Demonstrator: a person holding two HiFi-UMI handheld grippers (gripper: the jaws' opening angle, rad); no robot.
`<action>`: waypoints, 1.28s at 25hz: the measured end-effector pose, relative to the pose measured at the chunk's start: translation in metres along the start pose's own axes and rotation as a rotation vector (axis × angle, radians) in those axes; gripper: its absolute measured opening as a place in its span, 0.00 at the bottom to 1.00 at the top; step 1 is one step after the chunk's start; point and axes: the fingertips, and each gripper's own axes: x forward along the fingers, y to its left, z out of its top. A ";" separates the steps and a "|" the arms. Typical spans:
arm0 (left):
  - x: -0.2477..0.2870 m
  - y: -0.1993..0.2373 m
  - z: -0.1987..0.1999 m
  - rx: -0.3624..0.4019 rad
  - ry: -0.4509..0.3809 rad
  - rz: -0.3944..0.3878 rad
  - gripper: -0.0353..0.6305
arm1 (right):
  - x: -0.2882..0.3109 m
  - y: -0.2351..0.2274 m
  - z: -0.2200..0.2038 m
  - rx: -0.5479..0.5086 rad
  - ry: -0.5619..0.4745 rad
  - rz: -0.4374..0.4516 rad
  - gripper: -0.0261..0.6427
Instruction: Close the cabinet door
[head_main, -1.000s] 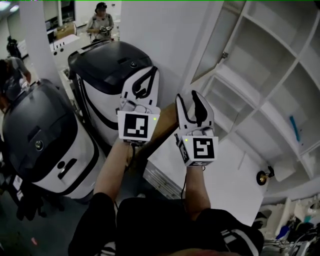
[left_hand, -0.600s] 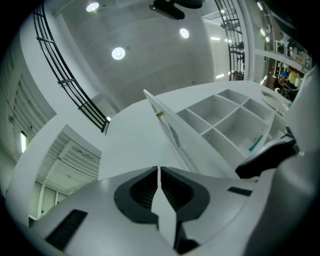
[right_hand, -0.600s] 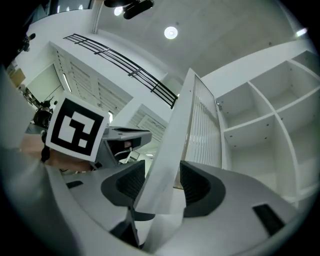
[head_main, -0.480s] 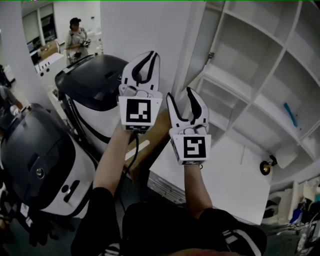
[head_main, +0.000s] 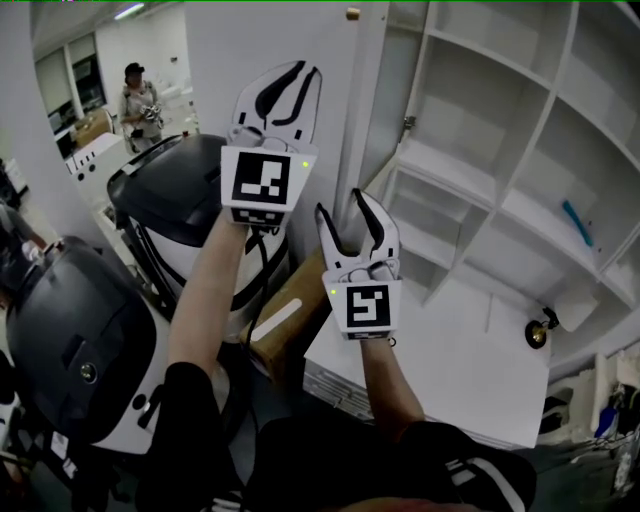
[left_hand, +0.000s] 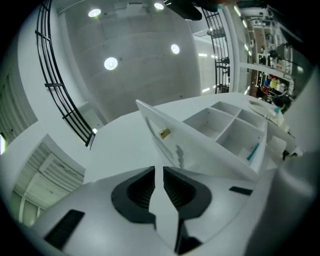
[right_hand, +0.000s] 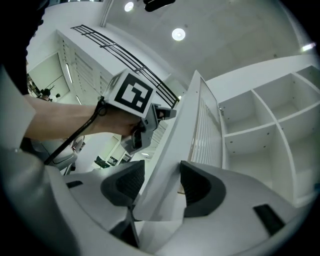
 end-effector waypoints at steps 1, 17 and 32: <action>0.005 0.000 0.007 0.002 -0.013 -0.016 0.12 | 0.000 0.000 0.000 -0.004 0.000 -0.004 0.37; 0.047 -0.007 0.069 0.165 -0.126 -0.282 0.20 | 0.002 -0.001 -0.001 0.004 -0.026 0.002 0.37; 0.061 -0.032 0.081 0.259 -0.117 -0.324 0.19 | -0.018 -0.017 0.004 0.047 -0.102 -0.026 0.37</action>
